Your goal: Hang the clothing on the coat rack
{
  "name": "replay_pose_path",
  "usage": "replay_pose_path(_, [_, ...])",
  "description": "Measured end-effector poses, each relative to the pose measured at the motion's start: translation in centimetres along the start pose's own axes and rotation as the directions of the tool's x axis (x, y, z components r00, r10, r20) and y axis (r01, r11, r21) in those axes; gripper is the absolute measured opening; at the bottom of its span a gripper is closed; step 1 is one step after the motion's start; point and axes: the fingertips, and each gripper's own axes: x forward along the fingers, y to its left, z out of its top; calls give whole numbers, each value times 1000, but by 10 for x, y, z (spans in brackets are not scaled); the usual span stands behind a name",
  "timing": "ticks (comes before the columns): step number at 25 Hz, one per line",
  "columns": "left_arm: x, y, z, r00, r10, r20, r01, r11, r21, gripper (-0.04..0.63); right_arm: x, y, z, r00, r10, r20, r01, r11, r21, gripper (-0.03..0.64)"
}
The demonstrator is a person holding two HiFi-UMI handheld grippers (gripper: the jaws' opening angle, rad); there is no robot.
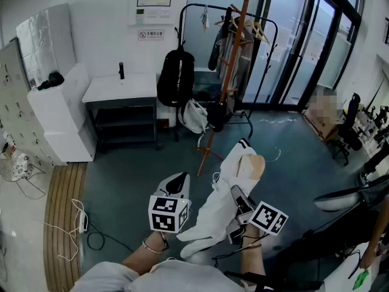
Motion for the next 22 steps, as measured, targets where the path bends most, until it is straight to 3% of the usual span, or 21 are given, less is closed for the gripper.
replay_pose_path(9, [-3, 10, 0, 1000, -6, 12, 6, 1000, -5, 8, 1, 11, -1, 1000, -6, 1, 6, 998, -60, 61])
replay_pose_path(15, [-3, 28, 3, 1000, -15, 18, 15, 1000, -4, 8, 6, 15, 4, 998, 33, 53, -34, 999, 18, 63])
replay_pose_path(22, [3, 47, -3, 1000, -11, -1, 11, 1000, -14, 8, 9, 1, 7, 996, -10, 86, 6, 999, 48, 63])
